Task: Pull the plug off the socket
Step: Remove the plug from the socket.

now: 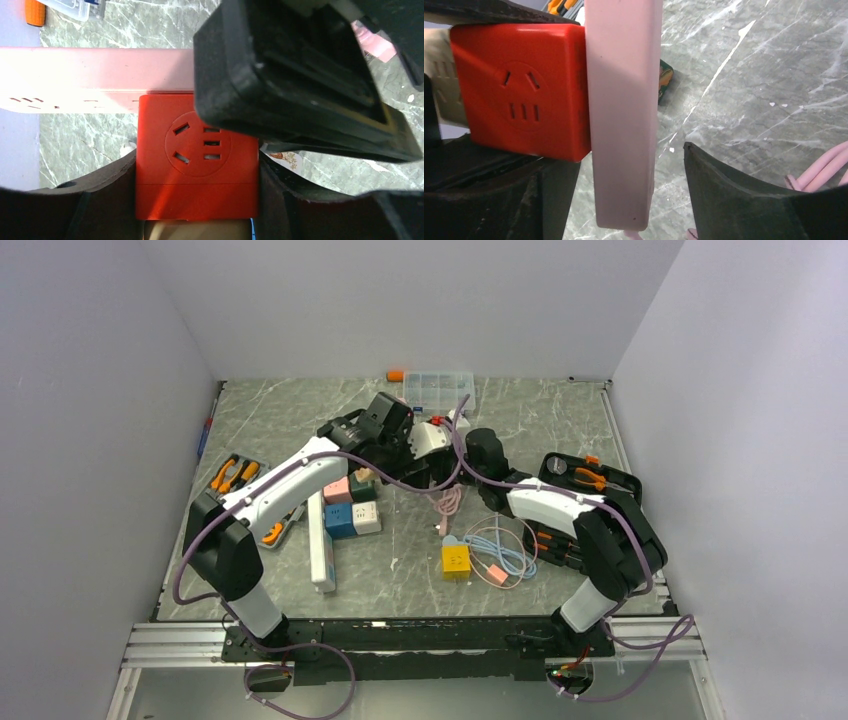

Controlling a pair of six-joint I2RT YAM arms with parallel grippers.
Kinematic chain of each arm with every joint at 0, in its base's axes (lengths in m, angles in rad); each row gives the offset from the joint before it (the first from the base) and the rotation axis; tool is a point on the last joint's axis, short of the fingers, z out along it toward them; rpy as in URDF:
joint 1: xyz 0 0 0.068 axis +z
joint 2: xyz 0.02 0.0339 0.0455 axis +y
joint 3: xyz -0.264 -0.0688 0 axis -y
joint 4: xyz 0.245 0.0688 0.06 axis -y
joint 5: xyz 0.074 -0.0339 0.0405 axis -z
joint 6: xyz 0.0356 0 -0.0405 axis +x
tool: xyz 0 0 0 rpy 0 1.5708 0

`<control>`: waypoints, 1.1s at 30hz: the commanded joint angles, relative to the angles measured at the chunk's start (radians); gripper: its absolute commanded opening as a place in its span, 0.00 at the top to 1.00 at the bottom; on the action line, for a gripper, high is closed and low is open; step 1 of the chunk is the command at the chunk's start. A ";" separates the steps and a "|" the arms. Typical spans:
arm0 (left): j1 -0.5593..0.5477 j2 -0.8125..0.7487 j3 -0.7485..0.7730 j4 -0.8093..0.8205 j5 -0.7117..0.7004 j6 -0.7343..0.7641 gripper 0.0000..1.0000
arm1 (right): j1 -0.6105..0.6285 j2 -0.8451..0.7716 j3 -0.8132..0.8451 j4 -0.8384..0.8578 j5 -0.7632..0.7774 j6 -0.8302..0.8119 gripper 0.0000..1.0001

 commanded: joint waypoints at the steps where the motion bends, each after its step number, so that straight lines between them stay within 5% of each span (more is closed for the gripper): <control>1: -0.018 -0.055 0.088 0.051 0.049 -0.034 1.00 | 0.010 0.028 0.065 0.074 0.032 -0.001 0.29; 8: -0.019 -0.064 0.128 0.036 0.052 -0.044 1.00 | 0.009 0.034 0.026 0.088 0.064 -0.008 0.50; 17: -0.023 -0.083 0.126 0.007 0.057 -0.038 1.00 | -0.024 -0.003 -0.017 0.062 0.180 -0.023 0.99; 33: -0.023 -0.167 0.061 -0.057 0.002 0.018 1.00 | -0.106 -0.005 -0.094 -0.031 0.456 -0.049 1.00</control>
